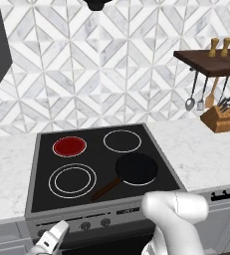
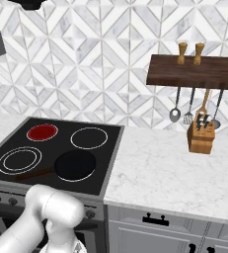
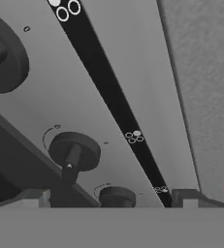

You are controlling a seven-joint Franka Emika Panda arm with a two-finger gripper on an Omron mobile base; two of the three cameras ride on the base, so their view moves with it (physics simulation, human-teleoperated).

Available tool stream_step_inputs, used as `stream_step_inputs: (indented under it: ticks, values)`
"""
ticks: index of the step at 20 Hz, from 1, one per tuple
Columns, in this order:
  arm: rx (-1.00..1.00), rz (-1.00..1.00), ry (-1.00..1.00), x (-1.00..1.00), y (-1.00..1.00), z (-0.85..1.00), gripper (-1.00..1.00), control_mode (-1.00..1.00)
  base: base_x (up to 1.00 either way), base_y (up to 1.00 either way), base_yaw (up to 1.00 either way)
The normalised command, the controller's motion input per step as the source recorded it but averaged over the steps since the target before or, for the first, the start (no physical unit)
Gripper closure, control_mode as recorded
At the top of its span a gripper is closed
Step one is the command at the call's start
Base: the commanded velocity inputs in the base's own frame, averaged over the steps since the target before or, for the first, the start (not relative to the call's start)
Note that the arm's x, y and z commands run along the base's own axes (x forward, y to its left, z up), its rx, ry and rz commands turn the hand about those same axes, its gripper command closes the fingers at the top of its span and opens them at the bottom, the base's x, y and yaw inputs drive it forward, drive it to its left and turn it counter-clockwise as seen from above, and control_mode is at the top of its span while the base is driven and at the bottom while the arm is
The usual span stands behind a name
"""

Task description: Turn off the rear left burner of the stove.

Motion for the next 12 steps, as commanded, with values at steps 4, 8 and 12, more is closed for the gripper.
stream_step_inputs:
  ticks: [4, 8, 12]
  values:
    - [0.0, 0.0, 0.0, 0.06, 0.01, -0.14, -1.0, -1.0, 0.0, 0.0, 0.0]
    - [0.0, 0.0, 0.0, 0.05, 0.0, -0.08, -1.0, -1.0, 0.0, 0.0, 0.0]
    - [0.0, 0.0, 0.0, 0.02, 0.0, -0.15, -1.0, -1.0, 0.0, 0.0, 0.0]
